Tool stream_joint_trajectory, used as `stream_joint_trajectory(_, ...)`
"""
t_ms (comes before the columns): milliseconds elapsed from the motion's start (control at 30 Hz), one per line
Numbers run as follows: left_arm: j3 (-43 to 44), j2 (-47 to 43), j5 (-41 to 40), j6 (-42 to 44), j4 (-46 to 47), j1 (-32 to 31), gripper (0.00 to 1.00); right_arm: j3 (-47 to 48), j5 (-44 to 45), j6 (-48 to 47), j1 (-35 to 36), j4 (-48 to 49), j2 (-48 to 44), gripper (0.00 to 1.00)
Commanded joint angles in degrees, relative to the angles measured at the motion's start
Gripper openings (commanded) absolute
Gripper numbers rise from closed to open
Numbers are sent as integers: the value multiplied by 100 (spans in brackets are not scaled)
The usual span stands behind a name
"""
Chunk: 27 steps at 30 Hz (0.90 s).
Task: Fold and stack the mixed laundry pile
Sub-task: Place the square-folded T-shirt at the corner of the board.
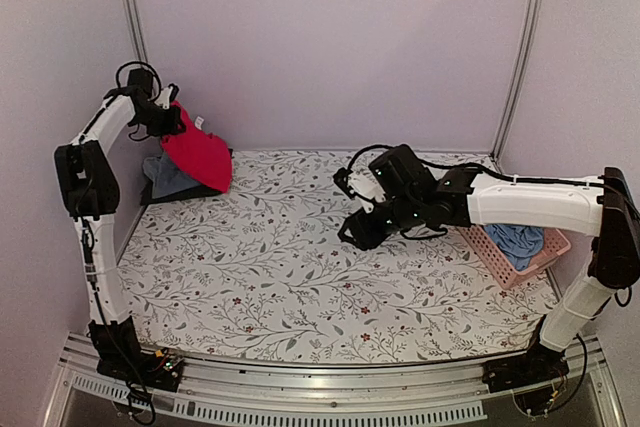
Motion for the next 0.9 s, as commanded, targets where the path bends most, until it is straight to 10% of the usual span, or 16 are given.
stream_joint_trajectory(0,240,406,271,252,330,440,4,142,-32,58,-28,-162,32,49)
stream_joint_trajectory(300,403,1222,-1660,490,474,532,14,102,120,6,-28,-568,-190,49)
stream_joint_trajectory(500,401,1061,-3115,289,472,568,63,219,198,59,-121,-805,-259,51)
stream_joint_trajectory(700,-29,41,-2649,95,688,411,99,371,489,399,-640,-1099,-603,63)
stream_joint_trajectory(867,-761,-1029,-2097,27,1103,4,100,526,539,825,-1521,-1814,-1039,70)
